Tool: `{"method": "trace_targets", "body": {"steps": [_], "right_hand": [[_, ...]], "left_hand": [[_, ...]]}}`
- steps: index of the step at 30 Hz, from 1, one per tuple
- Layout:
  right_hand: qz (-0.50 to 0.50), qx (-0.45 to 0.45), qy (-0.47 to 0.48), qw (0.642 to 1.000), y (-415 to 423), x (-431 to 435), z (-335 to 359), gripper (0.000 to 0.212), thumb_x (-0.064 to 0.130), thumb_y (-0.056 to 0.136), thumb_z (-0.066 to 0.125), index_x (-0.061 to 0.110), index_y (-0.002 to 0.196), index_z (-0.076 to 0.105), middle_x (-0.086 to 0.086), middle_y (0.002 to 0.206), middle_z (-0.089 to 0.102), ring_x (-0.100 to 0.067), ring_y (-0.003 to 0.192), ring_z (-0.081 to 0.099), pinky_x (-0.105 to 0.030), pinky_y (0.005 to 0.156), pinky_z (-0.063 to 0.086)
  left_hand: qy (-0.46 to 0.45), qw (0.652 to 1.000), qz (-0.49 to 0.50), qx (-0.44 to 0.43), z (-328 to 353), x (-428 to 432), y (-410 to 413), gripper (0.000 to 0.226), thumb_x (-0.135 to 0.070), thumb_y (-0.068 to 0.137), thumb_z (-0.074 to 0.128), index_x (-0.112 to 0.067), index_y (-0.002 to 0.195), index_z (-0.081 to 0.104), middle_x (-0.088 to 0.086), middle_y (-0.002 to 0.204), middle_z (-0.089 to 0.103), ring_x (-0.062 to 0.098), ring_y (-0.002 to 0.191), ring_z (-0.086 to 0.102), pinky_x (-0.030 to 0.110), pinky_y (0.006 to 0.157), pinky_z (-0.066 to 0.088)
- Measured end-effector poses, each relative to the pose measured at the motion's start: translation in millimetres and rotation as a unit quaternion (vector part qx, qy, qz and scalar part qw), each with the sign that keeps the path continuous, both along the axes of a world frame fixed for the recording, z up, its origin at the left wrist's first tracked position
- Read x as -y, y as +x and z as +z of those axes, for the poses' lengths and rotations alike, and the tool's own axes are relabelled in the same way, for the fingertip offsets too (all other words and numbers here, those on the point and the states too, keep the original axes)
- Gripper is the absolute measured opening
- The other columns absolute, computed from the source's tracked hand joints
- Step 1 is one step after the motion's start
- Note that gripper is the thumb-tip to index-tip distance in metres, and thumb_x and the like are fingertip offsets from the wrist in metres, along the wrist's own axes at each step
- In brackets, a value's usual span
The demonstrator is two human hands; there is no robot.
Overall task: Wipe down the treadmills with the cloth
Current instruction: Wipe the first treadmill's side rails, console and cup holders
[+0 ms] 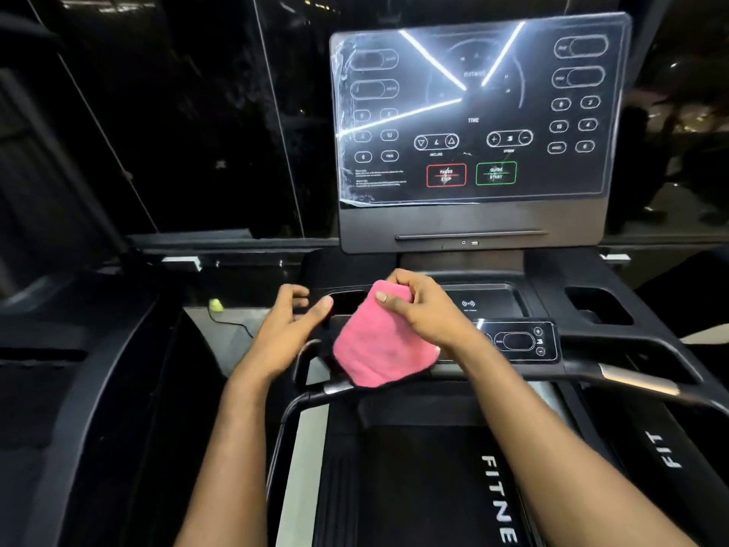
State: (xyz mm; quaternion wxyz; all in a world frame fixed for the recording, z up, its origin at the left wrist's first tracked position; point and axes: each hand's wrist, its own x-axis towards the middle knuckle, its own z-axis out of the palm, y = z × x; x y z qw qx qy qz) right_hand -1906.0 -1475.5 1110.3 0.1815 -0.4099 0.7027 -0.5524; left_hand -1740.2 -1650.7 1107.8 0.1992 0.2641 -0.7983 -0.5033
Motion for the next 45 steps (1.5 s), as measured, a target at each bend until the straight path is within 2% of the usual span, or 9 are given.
{"method": "trace_targets", "body": {"steps": [4,9,12,17,20,29,34,41,45], "right_hand": [[0.114,-0.013,-0.007,0.993,1.4,-17.1,19.1,0.020,0.024,0.097,0.070,0.005,0.092,0.064,-0.002,0.081,0.063,-0.012,0.074,0.058,-0.026,0.065,0.046],[0.196,0.040,0.006,0.980,-4.8,-39.8,24.2,0.011,0.017,0.089,0.077,0.012,0.092,0.068,-0.001,0.084,0.066,-0.013,0.079,0.061,-0.026,0.068,0.050],[0.210,0.008,0.021,0.977,-11.6,-54.1,23.2,0.016,0.008,0.088,0.078,0.009,0.100,0.068,0.004,0.091,0.069,-0.012,0.084,0.063,-0.026,0.074,0.051],[0.104,-0.044,0.009,0.994,-25.9,-74.3,5.9,0.015,0.018,0.085,0.081,0.021,0.095,0.070,0.002,0.095,0.072,-0.019,0.083,0.064,-0.040,0.082,0.051],[0.053,-0.046,0.019,0.997,-28.4,-82.0,-4.3,0.017,0.027,0.082,0.085,0.023,0.086,0.069,-0.004,0.085,0.072,-0.013,0.077,0.062,-0.034,0.073,0.046],[0.071,-0.133,0.128,0.980,-26.4,-90.1,7.1,0.029,0.032,0.073,0.092,0.017,0.074,0.067,0.007,0.066,0.061,-0.001,0.056,0.047,-0.024,0.058,0.039],[0.092,-0.212,0.185,0.955,-24.6,-85.2,23.6,0.027,0.035,0.076,0.089,0.021,0.070,0.067,0.006,0.072,0.060,-0.003,0.063,0.051,-0.022,0.060,0.038],[0.147,-0.101,0.253,0.951,-12.6,-64.7,7.4,0.031,0.011,0.077,0.084,0.021,0.089,0.057,0.006,0.077,0.061,-0.007,0.065,0.053,-0.022,0.057,0.042],[0.023,-0.091,0.236,0.967,-8.2,-42.7,-0.6,0.017,0.008,0.080,0.066,0.020,0.071,0.059,0.005,0.069,0.060,-0.013,0.068,0.054,-0.028,0.060,0.042]], "left_hand": [[-0.022,0.986,-0.164,0.024,0.9,-21.4,-2.6,0.082,-0.067,0.069,0.077,-0.049,0.142,0.043,-0.016,0.140,0.054,0.002,0.134,0.046,0.032,0.112,0.037],[-0.024,0.977,-0.209,0.018,3.2,-48.9,-11.3,0.070,-0.040,0.071,0.090,-0.045,0.132,0.055,-0.010,0.127,0.060,0.005,0.121,0.058,0.032,0.101,0.050],[-0.098,0.968,-0.220,0.069,6.6,-52.4,-14.2,0.044,-0.048,0.067,0.087,-0.030,0.100,0.063,-0.009,0.106,0.063,0.011,0.105,0.062,0.037,0.094,0.053],[-0.204,0.955,-0.157,0.148,11.3,-53.0,-14.1,0.046,-0.055,0.067,0.081,-0.020,0.077,0.053,-0.007,0.068,0.057,0.011,0.063,0.053,0.041,0.062,0.048],[-0.241,0.950,-0.139,0.139,18.8,-58.2,-13.6,0.033,-0.038,0.083,0.079,-0.020,0.076,0.052,-0.007,0.066,0.056,0.001,0.054,0.050,0.022,0.051,0.040],[-0.236,0.958,-0.114,0.112,29.4,-58.3,6.3,0.022,-0.013,0.080,0.082,-0.023,0.080,0.063,-0.003,0.084,0.060,0.012,0.075,0.059,0.040,0.073,0.054],[-0.252,0.968,-0.010,0.011,53.9,-45.4,16.0,0.024,-0.011,0.076,0.085,-0.029,0.092,0.079,-0.011,0.089,0.074,0.003,0.086,0.068,0.021,0.081,0.054],[-0.247,0.965,0.062,-0.068,86.0,-18.7,0.6,0.015,-0.013,0.090,0.073,-0.022,0.088,0.061,0.001,0.069,0.069,0.011,0.059,0.062,0.032,0.059,0.050],[-0.260,0.964,0.041,-0.025,97.2,5.8,2.0,0.007,-0.011,0.098,0.062,-0.015,0.092,0.065,0.005,0.081,0.068,0.006,0.064,0.065,0.013,0.056,0.047]]}}
